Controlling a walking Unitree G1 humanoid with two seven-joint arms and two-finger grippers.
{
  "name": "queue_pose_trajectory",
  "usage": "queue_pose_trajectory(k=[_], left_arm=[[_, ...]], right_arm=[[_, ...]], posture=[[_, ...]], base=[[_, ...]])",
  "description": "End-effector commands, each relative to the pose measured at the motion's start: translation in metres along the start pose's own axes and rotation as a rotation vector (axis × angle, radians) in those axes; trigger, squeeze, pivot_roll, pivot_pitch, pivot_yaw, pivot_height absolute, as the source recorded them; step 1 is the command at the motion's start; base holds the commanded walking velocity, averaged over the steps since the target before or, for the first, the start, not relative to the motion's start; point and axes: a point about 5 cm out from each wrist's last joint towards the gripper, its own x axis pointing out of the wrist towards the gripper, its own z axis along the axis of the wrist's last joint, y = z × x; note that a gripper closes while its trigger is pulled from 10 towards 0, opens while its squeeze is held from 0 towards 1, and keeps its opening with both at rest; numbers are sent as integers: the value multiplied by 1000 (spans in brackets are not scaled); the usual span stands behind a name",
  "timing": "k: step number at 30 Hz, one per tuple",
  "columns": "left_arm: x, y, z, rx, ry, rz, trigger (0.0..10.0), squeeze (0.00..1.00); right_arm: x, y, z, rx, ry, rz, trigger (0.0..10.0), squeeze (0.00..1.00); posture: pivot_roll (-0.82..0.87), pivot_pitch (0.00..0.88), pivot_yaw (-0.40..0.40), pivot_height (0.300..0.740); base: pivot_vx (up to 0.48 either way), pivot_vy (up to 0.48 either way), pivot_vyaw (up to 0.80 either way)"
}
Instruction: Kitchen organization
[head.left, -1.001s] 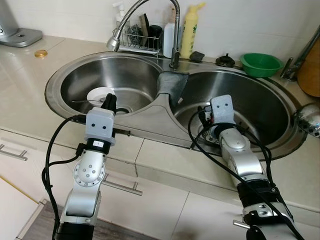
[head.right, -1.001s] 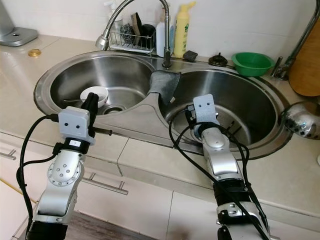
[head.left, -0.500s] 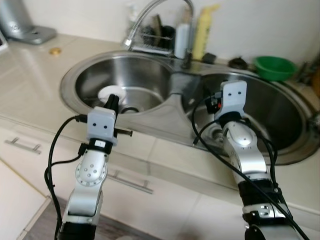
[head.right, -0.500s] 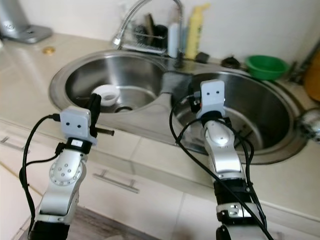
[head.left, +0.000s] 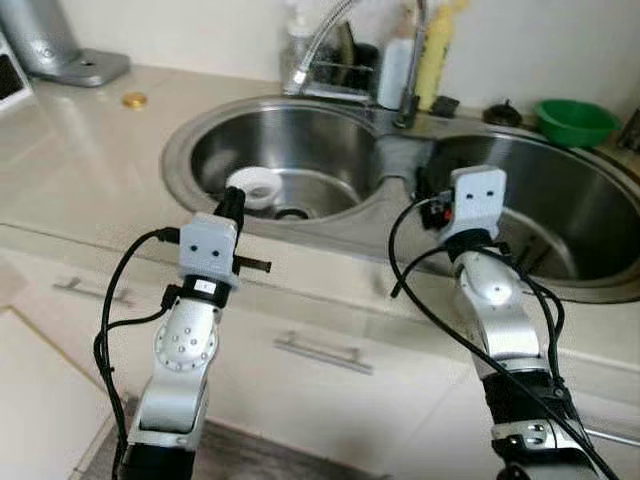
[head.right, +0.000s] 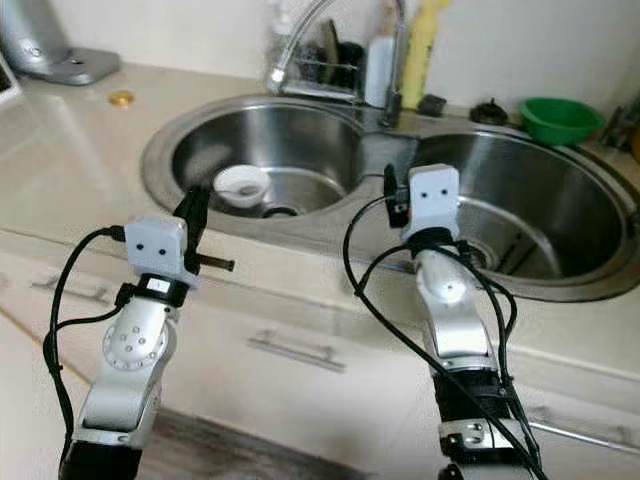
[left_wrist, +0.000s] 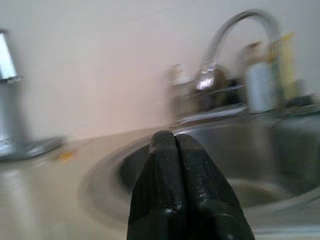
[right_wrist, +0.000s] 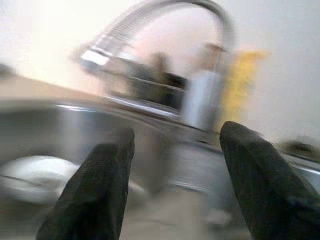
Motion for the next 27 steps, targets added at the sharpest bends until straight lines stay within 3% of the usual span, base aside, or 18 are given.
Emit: queue_pose_trajectory(k=[1,19,27], left_arm=[[5,-1,7,-2,-29,-4,10000,0],[3,-2,7,-3,-43,-7,10000,0],[3,-2,10,12,-71,-5,10000,0]], right_arm=[[-2,-1,7,-19,-42,1,10000,0],[-15,6,12,-13,-107,35,10000,0],[-16,8,13,-8,-120,40,10000,0]], posture=[[-28,0,-30,740],[-30,0,-30,740],[-28,0,-28,740]], base=[[0,480,-800],[0,480,-800],[0,76,-800]])
